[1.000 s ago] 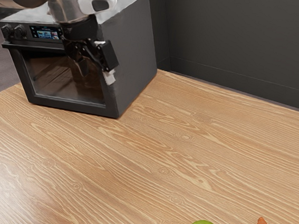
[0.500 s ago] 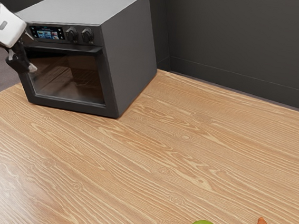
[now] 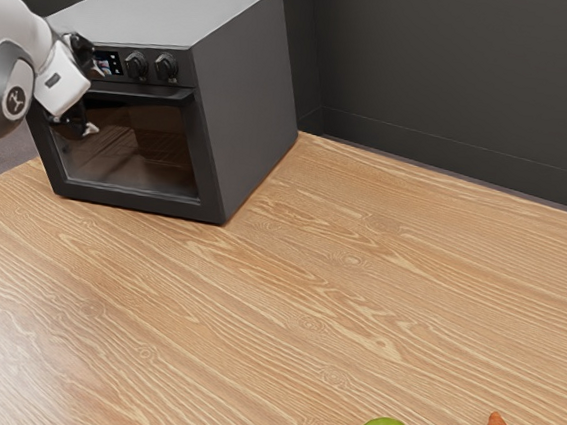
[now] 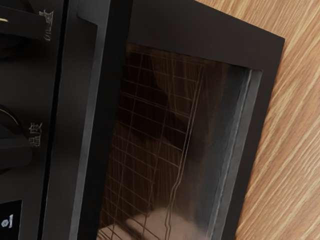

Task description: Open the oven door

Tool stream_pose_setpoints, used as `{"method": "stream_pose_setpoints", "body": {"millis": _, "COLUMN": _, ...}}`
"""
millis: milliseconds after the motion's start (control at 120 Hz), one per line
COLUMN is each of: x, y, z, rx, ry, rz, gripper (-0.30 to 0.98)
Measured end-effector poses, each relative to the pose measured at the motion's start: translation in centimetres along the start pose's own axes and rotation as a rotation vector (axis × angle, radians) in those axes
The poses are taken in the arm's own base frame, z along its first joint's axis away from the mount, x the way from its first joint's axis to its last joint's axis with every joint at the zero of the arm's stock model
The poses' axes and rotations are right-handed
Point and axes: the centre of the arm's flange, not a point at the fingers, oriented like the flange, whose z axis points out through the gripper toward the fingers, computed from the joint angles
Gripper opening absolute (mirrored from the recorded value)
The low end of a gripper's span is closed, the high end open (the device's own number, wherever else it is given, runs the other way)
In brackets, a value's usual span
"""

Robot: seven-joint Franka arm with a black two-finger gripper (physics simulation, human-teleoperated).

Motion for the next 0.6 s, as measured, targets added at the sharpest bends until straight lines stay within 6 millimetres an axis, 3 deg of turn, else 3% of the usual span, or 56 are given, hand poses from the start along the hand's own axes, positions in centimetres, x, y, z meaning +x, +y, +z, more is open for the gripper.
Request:
{"method": "stream_pose_setpoints", "body": {"millis": 308, "x": -3.3, "y": -1.2, "z": 3.7, "rx": 0.030, "ry": -0.001, "rz": -0.002, "gripper": 0.69}}
{"method": "stream_pose_setpoints", "body": {"millis": 600, "x": -1.8, "y": -1.9, "z": 6.4, "rx": 0.026, "ry": 0.044, "rz": 0.048, "gripper": 0.69}}
